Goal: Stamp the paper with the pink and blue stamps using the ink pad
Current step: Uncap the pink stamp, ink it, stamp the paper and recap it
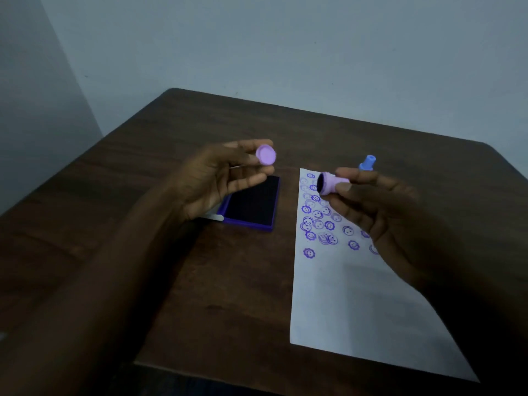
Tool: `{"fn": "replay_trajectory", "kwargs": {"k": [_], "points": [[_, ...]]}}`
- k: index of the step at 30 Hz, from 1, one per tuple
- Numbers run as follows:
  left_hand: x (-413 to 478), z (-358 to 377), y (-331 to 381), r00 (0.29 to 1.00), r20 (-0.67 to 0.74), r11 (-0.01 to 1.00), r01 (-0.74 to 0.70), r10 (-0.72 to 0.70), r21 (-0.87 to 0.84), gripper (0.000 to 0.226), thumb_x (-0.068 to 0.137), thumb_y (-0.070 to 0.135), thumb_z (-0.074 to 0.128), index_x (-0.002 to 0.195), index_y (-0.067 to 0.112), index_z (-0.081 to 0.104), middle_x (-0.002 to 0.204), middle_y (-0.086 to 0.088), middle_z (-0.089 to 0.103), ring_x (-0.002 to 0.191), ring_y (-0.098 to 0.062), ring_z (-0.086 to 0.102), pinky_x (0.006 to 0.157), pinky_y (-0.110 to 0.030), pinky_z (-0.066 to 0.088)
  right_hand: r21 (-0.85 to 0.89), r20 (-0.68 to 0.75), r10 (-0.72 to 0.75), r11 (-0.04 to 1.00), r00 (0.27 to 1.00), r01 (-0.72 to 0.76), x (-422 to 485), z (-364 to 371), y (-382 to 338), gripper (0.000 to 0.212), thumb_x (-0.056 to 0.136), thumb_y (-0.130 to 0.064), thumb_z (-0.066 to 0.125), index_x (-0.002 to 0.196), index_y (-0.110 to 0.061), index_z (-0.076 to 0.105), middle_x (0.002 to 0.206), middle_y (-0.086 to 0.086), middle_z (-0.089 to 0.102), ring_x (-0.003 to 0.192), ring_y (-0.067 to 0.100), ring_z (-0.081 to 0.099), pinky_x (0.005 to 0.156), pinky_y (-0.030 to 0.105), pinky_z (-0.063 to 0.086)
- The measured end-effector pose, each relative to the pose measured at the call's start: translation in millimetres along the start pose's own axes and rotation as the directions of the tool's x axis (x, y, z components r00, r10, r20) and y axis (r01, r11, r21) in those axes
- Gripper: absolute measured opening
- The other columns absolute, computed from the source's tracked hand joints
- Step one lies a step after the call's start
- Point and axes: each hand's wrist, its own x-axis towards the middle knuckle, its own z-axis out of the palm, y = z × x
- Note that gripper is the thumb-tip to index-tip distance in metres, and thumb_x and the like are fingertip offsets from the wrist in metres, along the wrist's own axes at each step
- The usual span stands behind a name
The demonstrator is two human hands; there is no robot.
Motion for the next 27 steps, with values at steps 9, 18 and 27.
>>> {"fn": "replay_trajectory", "kwargs": {"k": [9, 18, 27], "points": [[1.8, 2.9, -3.2, 0.998, 0.059, 0.998, -0.012, 0.008, 0.064, 0.03, 0.075, 0.0, 0.068, 0.096, 0.017, 0.081, 0.096, -0.008, 0.079, 0.087, -0.019, 0.077, 0.072, -0.022, 0.06, -0.358, -0.012, -0.289, 0.895, 0.957, 0.265, 16.5, 40.3, -14.1, 0.026, 0.074, -0.013, 0.082, 0.1, -0.015, 0.078, 0.085, -0.002, 0.081, 0.08, 0.008, 0.077, 0.069, 0.014, 0.055], [1.4, 5.6, -3.8, 0.994, 0.109, 0.997, -0.029, 0.021, 0.078, 0.034, 0.068, 0.002, 0.07, 0.095, 0.019, 0.081, 0.097, -0.005, 0.08, 0.087, -0.017, 0.077, 0.072, -0.021, 0.06, -0.462, -0.007, -0.298, 0.847, 0.955, 0.261, 23.4, 43.5, -7.7, 0.033, 0.074, -0.017, 0.083, 0.106, -0.014, 0.077, 0.093, -0.002, 0.081, 0.086, 0.009, 0.076, 0.082, 0.026, 0.061], [3.1, 5.8, -6.8, 0.995, 0.093, 0.991, -0.055, 0.044, 0.119, 0.036, 0.064, 0.002, 0.071, 0.096, 0.016, 0.079, 0.096, -0.004, 0.08, 0.087, -0.015, 0.077, 0.073, -0.021, 0.06, -0.474, 0.009, -0.309, 0.836, 0.951, 0.276, 25.2, 44.5, -1.2, 0.037, 0.071, -0.022, 0.086, 0.106, -0.012, 0.077, 0.096, 0.004, 0.08, 0.091, 0.014, 0.076, 0.09, 0.039, 0.059]]}}
